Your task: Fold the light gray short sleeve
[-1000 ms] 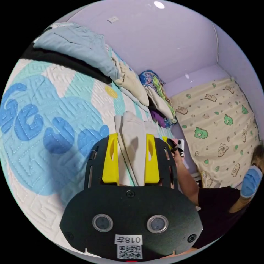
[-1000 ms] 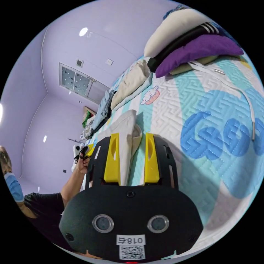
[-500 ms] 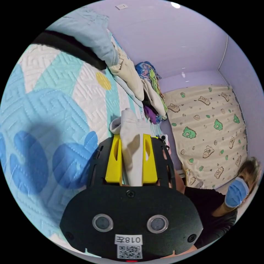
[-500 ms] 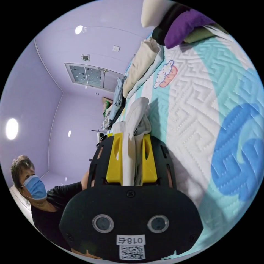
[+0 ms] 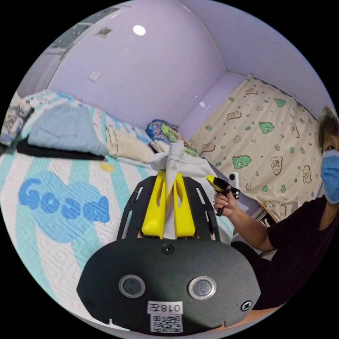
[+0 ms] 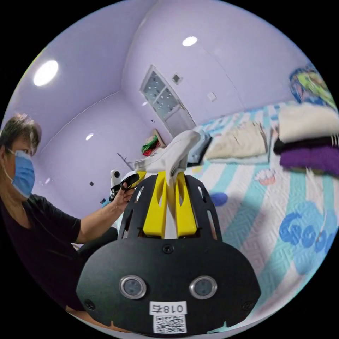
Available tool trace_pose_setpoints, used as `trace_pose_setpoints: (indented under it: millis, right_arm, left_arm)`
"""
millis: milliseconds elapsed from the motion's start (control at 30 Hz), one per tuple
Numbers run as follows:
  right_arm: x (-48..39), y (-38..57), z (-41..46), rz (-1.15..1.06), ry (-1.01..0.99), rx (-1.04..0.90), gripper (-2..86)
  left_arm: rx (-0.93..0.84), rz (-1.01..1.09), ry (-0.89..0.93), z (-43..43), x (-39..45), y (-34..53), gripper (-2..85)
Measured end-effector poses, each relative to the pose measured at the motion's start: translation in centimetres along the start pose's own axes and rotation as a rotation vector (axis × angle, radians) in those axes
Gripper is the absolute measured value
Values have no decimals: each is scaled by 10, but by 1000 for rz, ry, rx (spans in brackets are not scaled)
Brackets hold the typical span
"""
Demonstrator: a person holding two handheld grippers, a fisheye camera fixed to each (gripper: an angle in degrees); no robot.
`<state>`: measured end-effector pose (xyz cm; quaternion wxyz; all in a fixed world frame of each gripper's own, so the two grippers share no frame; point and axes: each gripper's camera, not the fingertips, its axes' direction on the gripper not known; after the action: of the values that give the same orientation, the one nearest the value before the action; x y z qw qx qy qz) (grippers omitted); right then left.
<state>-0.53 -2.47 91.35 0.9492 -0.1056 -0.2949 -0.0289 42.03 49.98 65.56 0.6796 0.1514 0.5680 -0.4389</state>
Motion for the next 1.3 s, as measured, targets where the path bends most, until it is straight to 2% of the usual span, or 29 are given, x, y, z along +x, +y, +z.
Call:
trace_pose_setpoints:
  millis: [167,300,500,567,633,733,800,900,967,1033,1133,1300]
  right_arm:
    - [-135,-23,21,-258,-39,8,30]
    - [-215,-31,65,-361,-120,-5,30]
    - [-330,-29,205,-437,-326,-87,33]
    - [-371,-22,278,-434,-404,-129,33]
    - [-398,-15,336,-411,-449,-158,33]
    - [-431,-4,426,-359,-468,-182,32]
    - [-439,3,477,-324,-446,-183,32]
    - [-433,17,556,-276,-305,-183,31]
    - [-411,29,611,-223,-159,-199,31]
    - [-384,37,645,-135,-105,-250,31]
    - [-351,48,673,-45,-113,-279,32]
    - [-344,41,678,-141,-168,-202,34]
  left_arm:
    - [174,140,-87,-134,71,0,28]
    - [283,218,-235,-264,113,5,29]
    - [322,189,-518,-461,119,28,32]
    - [308,170,-631,-517,112,33,33]
    - [264,141,-770,-584,95,26,34]
    - [186,98,-881,-646,52,2,34]
    - [132,59,-910,-668,9,-17,34]
    - [81,-51,-870,-675,-93,-42,35]
    - [45,-130,-855,-657,-158,-45,36]
    - [-41,-244,-890,-615,-232,-32,36]
    - [-31,-258,-931,-574,-273,-9,34]
    - [-4,-173,-978,-561,-281,-3,37]
